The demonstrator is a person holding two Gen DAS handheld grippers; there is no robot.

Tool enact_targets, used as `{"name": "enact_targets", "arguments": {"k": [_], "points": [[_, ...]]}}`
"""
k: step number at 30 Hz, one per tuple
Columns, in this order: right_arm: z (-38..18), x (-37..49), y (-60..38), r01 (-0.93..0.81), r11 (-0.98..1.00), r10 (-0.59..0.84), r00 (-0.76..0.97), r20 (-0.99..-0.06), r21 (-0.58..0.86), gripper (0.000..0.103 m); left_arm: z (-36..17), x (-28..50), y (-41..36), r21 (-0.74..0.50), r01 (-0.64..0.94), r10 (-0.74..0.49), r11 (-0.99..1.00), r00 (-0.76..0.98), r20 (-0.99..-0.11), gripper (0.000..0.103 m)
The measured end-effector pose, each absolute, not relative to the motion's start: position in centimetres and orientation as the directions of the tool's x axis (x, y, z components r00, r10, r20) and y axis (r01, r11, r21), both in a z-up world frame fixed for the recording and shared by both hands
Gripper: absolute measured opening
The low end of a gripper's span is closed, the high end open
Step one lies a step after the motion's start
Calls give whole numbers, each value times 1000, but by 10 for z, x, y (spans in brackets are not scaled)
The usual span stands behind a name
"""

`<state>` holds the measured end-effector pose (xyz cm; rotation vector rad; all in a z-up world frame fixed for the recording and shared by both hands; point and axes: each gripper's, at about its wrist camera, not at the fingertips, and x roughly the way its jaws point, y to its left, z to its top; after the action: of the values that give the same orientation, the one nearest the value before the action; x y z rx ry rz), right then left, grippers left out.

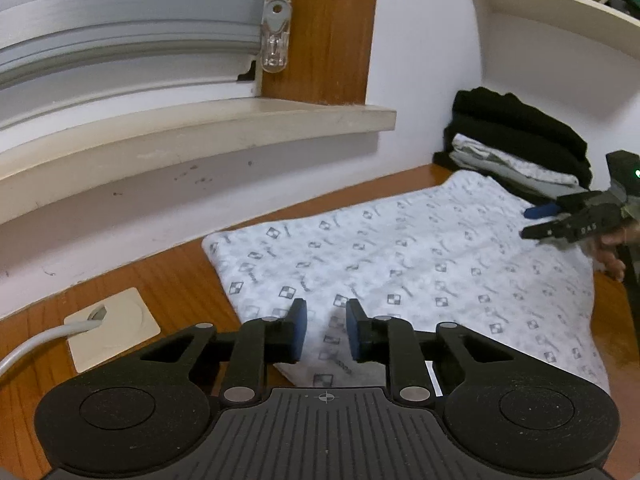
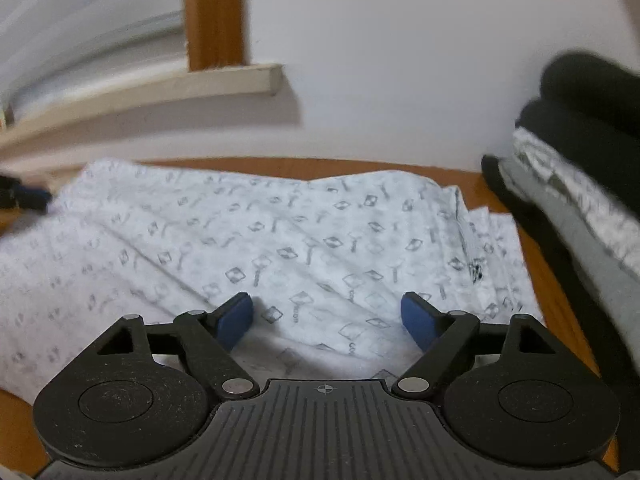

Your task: Fold clothes

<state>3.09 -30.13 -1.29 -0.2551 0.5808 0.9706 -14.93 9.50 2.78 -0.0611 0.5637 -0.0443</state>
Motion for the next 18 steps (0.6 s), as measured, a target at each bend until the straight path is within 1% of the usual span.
{"name": "enact_targets", "arguments": {"k": [3,5,7,10,15,18], "points": [[-13,31,-302,-834,548,707,424,-566,60,86,30,-150,95,-81,24,-63,996,845,-530,25],[-14,30,-302,-835,547,709,422,-565,61,87,33,-149,97,-116,37,-92,993,851,-518,30],[-14,30,-302,-836,545,711,421,-564,63,87,36,-139,100,-128,18,-83,992,847,-525,34],[-14,29,-302,-838,542,714,418,-561,66,87,38,-118,104,-108,3,-62,994,836,-545,34],[-14,27,-302,-839,539,719,415,-558,70,87,27,-80,114,-30,-37,11,999,786,-618,33],[-14,28,-302,-839,538,721,413,-557,75,87,22,-77,119,-19,-47,26,999,788,-616,31]]}}
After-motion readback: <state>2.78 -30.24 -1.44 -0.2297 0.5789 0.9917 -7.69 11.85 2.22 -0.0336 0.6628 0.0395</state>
